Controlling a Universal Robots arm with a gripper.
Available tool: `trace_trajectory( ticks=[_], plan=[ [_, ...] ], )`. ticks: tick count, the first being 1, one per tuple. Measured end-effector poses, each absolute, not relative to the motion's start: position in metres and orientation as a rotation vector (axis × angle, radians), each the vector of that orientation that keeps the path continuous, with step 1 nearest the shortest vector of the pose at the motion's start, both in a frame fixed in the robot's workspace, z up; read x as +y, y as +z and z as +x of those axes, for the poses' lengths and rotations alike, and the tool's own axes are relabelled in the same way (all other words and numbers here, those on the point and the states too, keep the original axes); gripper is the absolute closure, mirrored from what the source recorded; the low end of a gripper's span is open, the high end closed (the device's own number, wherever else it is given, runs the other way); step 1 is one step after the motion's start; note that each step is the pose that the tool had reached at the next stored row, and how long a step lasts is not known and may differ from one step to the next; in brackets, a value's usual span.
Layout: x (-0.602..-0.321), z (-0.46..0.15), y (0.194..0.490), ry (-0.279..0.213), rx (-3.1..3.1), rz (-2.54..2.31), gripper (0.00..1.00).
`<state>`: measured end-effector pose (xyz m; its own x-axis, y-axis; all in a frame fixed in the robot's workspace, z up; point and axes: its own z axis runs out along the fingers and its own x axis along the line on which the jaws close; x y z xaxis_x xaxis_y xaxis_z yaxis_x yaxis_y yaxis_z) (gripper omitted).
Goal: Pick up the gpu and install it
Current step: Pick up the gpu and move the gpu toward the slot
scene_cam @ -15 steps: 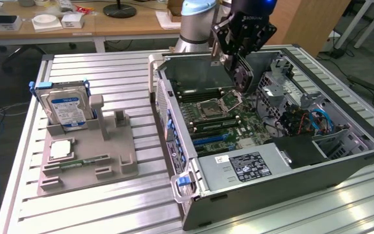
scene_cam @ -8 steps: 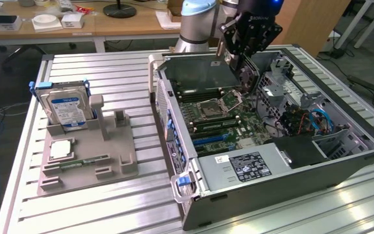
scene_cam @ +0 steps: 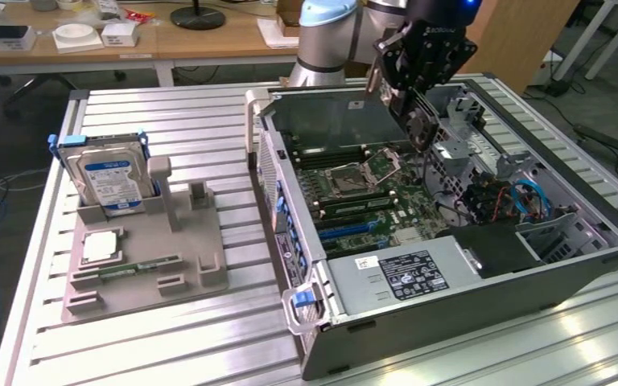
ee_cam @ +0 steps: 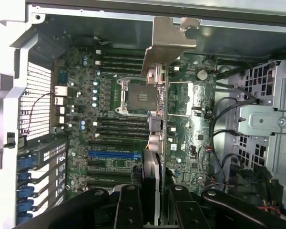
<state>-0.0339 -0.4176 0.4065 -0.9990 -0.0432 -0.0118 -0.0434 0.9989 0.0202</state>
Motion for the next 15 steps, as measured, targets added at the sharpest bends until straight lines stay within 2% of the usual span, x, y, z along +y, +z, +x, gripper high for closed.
trace_trajectory(
  ticks=[15],
  plan=[
    [-0.418,-0.001,0.406,0.032,3.129,-0.084,0.73]
  ],
)
